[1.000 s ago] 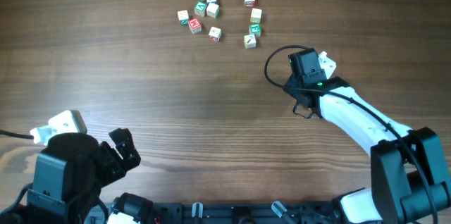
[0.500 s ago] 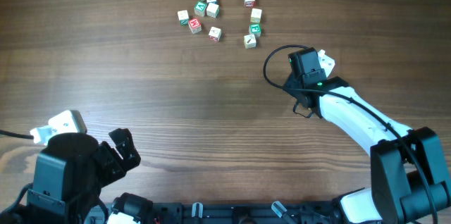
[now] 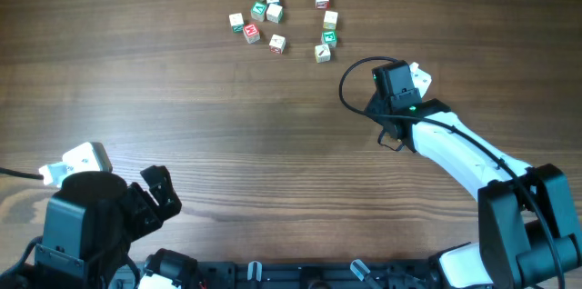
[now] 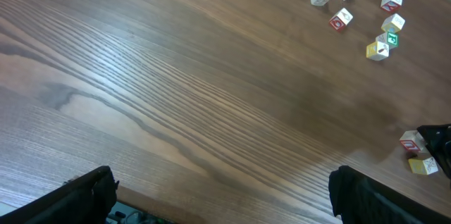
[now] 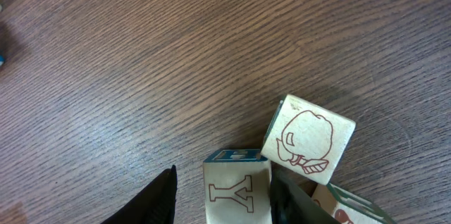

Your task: Form a circle

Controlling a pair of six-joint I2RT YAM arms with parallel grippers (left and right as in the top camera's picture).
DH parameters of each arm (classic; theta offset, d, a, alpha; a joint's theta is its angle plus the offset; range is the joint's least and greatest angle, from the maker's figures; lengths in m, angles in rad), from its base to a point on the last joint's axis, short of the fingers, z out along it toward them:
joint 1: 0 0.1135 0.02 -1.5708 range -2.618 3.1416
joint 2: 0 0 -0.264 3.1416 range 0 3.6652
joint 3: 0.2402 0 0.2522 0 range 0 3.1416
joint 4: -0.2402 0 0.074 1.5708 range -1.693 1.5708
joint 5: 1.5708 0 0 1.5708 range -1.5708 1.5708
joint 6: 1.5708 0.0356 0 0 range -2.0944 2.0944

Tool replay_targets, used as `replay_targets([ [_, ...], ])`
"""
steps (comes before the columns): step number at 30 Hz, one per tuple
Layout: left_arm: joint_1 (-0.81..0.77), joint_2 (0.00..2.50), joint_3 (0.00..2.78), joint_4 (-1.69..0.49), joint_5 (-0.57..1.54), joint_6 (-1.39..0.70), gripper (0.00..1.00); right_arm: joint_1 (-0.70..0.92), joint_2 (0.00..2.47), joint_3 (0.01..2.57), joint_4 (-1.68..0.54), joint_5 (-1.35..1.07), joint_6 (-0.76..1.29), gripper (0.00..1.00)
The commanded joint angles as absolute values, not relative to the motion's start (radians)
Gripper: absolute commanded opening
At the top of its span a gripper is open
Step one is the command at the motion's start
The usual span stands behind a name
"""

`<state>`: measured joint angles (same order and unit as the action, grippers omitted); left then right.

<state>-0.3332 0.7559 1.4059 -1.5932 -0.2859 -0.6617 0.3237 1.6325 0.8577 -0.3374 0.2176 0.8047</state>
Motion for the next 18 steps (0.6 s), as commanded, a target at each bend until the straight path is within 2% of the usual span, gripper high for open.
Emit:
replay_targets([
  [1, -0.329, 0.758, 1.406, -1.591, -0.281, -0.674, 1.00, 0.320, 1.646, 0.875, -0.332, 0.227, 0.785, 0.43],
  [16, -0.329, 0.758, 1.406, -1.591, -0.281, -0.674, 1.00, 0.320, 1.646, 0.875, -0.315, 0.227, 0.762, 0.43],
  [18, -0.329, 0.758, 1.406, -1.591, -0.281, -0.674, 1.00, 0.320, 1.646, 0.875, -0.319, 0.227, 0.762, 0.38],
])
